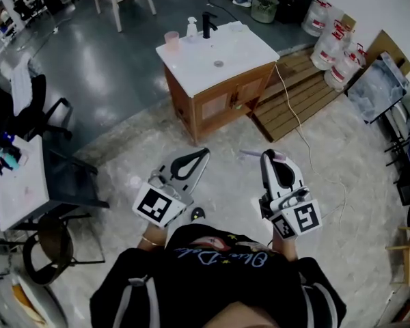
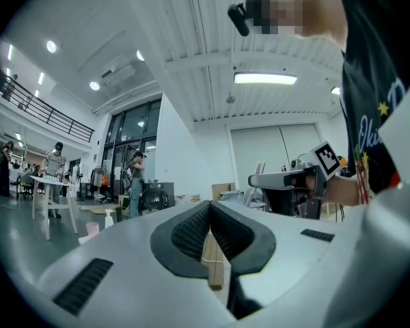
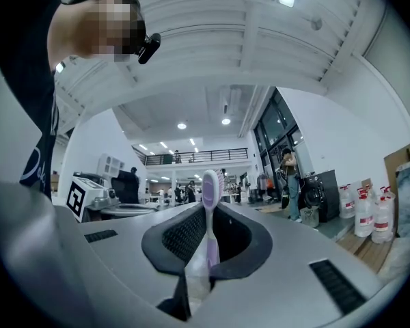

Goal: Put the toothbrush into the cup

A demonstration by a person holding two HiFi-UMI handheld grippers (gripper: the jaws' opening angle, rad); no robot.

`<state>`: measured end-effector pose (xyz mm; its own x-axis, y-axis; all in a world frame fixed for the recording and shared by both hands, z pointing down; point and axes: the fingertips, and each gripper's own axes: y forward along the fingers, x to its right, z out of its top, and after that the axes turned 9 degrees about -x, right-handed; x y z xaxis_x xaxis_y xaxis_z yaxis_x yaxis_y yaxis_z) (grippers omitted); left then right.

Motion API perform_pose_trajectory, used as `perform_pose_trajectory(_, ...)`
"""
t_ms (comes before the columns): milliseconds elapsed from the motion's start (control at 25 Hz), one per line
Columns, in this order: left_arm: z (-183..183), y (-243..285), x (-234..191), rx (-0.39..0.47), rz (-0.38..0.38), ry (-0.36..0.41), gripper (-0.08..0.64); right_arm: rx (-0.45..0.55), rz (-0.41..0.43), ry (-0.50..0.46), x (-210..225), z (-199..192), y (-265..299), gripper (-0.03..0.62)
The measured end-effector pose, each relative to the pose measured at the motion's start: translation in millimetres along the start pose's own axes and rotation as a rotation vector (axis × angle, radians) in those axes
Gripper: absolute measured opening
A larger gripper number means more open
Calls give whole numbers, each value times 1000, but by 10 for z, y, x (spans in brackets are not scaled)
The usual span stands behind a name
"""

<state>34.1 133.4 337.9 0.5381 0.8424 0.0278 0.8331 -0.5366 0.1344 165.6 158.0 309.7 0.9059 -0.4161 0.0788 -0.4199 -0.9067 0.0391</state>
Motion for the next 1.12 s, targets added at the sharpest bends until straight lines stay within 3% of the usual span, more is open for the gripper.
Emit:
perform_pose_trajectory(200, 2, 28, -438, 10, -15, 0, 0, 49, 5, 15, -92, 149, 416, 21)
perform_pose_trajectory(360, 3, 46, -731, 31, -24, 3, 0, 32, -23, -12, -84, 121, 674, 21)
perform_pose_trajectory(760, -154, 9, -1132, 21, -8, -15, 0, 15, -22, -11, -132, 52, 1061, 21)
perform_pose_trajectory(1120, -256, 91, -1443, -8, 72, -35, 0, -5, 17, -50, 128, 6, 1508, 21)
